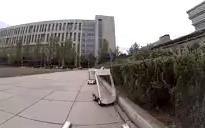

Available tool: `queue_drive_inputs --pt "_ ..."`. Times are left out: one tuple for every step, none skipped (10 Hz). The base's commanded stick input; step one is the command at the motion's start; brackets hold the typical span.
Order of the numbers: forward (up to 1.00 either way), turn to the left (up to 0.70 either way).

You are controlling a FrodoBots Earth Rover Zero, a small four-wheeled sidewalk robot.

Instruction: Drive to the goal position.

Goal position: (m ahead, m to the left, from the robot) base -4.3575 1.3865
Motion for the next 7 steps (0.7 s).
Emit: queue_drive_inputs --pt "0.06 0.0" --pt "0.06 0.0" --pt "0.06 0.0" --pt "0.06 0.0" --pt "0.06 0.0" --pt "0.06 0.0" --pt "0.06 0.0"
